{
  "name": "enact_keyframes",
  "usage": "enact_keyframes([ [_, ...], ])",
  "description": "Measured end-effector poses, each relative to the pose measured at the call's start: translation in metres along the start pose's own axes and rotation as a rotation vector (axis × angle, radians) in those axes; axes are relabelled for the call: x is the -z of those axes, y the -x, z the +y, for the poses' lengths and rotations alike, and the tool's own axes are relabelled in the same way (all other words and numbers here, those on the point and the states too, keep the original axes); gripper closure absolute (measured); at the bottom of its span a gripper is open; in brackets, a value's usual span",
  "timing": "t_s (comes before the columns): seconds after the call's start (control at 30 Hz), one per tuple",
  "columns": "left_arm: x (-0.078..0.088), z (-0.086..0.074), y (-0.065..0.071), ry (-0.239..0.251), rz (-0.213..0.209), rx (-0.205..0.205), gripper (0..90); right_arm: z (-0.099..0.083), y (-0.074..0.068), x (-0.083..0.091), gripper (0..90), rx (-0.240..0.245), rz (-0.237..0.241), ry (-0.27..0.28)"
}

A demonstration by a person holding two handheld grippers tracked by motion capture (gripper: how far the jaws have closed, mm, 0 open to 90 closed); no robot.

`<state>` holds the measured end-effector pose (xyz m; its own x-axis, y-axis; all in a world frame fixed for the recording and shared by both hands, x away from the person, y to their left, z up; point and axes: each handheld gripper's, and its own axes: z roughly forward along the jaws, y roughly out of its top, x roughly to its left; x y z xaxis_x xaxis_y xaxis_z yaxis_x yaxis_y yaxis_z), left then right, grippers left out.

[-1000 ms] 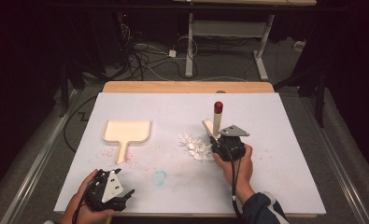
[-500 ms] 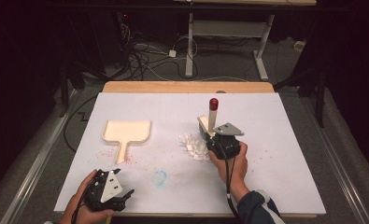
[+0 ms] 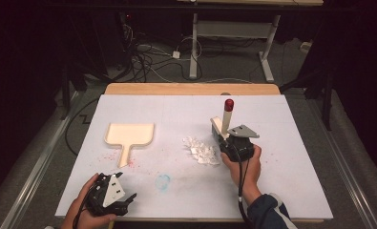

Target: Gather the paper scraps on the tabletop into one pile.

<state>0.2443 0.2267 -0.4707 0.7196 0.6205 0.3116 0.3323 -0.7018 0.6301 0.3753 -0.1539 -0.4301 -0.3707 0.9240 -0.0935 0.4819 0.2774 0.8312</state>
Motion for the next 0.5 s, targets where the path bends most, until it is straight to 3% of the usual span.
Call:
enact_keyframes([
  [0.27,-0.001,0.001,0.001,-0.001,-0.007,-0.006,18.9,0.0,-0.023,-0.009,67.3,0.009,0.081,-0.004],
  [0.37,0.0,0.0,0.001,0.001,-0.006,-0.004,18.9,0.001,-0.031,-0.01,67.3,0.054,0.077,0.0],
  [0.47,0.0,-0.001,0.0,0.002,-0.003,0.001,18.9,0.003,-0.028,-0.007,67.3,0.058,0.058,0.019],
  [0.5,0.0,-0.001,0.0,0.003,-0.003,0.001,18.9,0.004,-0.024,-0.005,67.3,0.082,0.05,0.039],
])
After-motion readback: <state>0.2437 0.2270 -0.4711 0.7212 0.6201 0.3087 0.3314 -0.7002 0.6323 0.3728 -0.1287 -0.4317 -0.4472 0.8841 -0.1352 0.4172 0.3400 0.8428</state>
